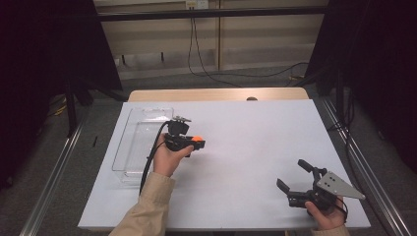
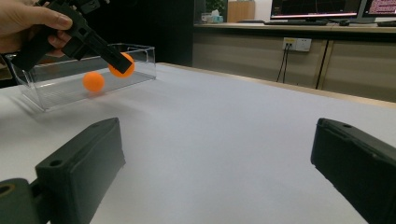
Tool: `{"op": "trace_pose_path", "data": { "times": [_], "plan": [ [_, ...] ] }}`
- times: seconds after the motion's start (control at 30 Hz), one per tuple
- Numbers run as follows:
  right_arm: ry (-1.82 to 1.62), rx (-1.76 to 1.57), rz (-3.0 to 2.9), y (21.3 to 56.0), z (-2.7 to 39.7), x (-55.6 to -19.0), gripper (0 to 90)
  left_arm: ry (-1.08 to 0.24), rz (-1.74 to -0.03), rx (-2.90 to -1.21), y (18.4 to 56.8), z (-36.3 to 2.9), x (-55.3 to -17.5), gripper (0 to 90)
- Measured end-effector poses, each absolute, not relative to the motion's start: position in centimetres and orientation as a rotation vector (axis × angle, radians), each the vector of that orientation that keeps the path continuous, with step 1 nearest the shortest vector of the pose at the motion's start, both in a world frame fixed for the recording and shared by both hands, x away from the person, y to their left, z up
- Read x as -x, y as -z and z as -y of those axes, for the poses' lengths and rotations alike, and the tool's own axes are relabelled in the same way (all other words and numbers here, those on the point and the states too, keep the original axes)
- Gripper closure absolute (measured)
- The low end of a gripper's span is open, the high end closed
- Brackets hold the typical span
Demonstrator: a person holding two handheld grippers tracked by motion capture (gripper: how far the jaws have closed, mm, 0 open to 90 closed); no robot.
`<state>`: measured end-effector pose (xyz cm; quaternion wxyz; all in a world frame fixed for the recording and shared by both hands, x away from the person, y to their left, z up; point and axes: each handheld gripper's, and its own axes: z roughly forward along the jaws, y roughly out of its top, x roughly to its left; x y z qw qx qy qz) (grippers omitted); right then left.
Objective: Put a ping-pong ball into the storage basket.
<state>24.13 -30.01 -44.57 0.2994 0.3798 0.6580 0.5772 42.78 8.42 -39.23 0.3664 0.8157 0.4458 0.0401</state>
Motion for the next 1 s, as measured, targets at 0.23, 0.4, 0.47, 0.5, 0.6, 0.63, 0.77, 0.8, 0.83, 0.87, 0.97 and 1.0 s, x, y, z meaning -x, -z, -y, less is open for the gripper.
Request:
{"op": "trace_pose_path", "data": {
  "times": [0.23,0.4,0.47,0.5,0.6,0.63,0.77,0.8,0.83,0.87,0.97,1.0],
  "plan": [
    [-1.533,-1.011,-1.747,44.57,30.04,-24.12,1.9,-0.103,-1.140,-2.098,39.06,-8.48,-42.76,51.0],
    [-1.534,-1.011,-1.747,44.57,30.04,-24.11,1.9,-0.102,-1.137,-2.099,38.99,-8.53,-42.77,51.0],
    [-1.534,-1.013,-1.744,44.58,30.06,-24.12,1.9,-0.102,-1.139,-2.099,38.98,-8.60,-42.82,51.0],
    [-1.534,-1.012,-1.744,44.57,30.06,-24.12,1.9,-0.102,-1.140,-2.099,38.98,-8.63,-42.83,51.0],
    [-1.535,-1.014,-1.743,44.56,30.04,-24.11,1.9,-0.104,-1.139,-2.099,38.84,-8.79,-42.85,51.0],
    [-1.534,-1.012,-1.746,44.57,30.06,-24.11,1.9,-0.103,-1.139,-2.094,38.81,-8.83,-42.83,51.0],
    [-1.534,-1.010,-1.746,44.56,30.05,-24.11,1.9,-0.102,-1.139,-2.093,38.54,-8.96,-42.78,51.0],
    [-1.534,-1.011,-1.745,44.56,30.06,-24.12,1.9,-0.102,-1.139,-2.094,38.53,-8.95,-42.76,51.0],
    [-1.534,-1.011,-1.747,44.57,30.07,-24.13,1.8,-0.106,-1.140,-2.098,38.55,-8.97,-42.76,51.0],
    [-1.533,-1.011,-1.748,44.58,30.07,-24.13,1.9,-0.106,-1.140,-2.102,38.56,-9.00,-42.78,51.0],
    [-1.534,-1.010,-1.747,44.57,30.06,-24.13,1.9,-0.109,-1.141,-2.093,38.48,-9.12,-42.79,51.0],
    [-1.533,-1.011,-1.747,44.57,30.05,-24.12,1.9,-0.110,-1.140,-2.093,38.41,-9.17,-42.77,51.0]
  ]
}}
